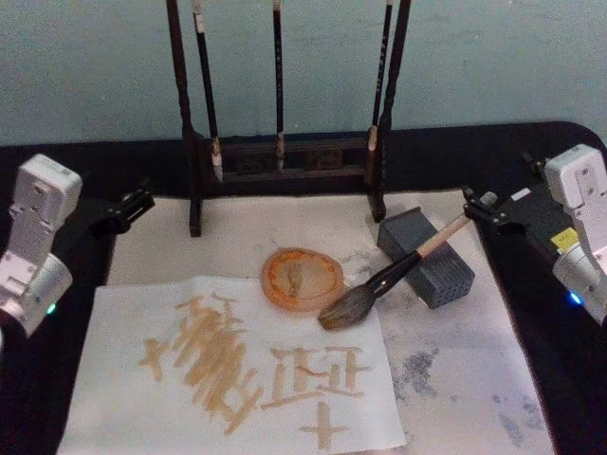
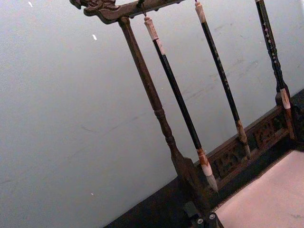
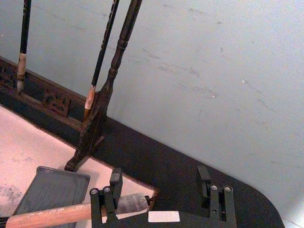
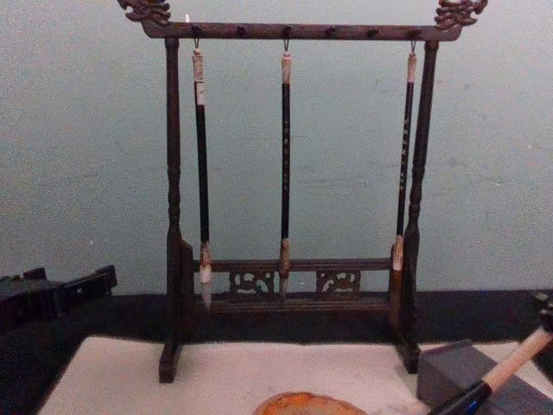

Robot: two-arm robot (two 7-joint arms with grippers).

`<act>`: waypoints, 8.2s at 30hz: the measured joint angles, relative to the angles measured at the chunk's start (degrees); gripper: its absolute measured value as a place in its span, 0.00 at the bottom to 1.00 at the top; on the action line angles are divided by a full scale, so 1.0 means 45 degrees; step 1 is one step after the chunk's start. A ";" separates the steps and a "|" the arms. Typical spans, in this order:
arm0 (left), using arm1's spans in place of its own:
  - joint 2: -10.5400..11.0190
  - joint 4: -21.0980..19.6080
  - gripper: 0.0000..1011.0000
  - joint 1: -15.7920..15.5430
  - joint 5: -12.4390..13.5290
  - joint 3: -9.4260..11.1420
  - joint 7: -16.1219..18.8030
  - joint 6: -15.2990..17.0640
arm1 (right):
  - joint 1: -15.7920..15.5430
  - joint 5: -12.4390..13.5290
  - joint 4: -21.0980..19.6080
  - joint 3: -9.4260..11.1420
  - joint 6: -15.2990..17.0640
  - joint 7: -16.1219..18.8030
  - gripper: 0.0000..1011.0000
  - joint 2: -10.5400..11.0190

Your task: Pick up the brush from the inkstone, write on the paper, then place the brush back to its original position.

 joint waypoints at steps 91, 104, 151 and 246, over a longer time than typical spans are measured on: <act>0.0000 -0.0001 0.99 0.0000 0.0000 0.0000 0.0000 0.0001 | -0.1749 0.2293 -0.1832 0.1680 0.0084 0.1811 0.99 -0.0056; 0.0001 0.0000 0.99 0.0001 0.0000 0.0000 0.0000 0.0000 | -0.3216 0.3967 -0.2711 0.2599 0.0455 0.2676 0.99 -0.0388; 0.0001 -0.0001 0.99 0.0000 -0.0001 0.0000 0.0000 0.0000 | -0.1652 1.2197 0.1396 0.3469 0.3512 0.6737 0.99 -0.2525; 0.0001 -0.0001 0.99 0.0000 0.0001 -0.0001 0.0000 0.0000 | -0.0305 1.3788 0.3140 0.2214 0.3768 0.7263 0.17 -0.2607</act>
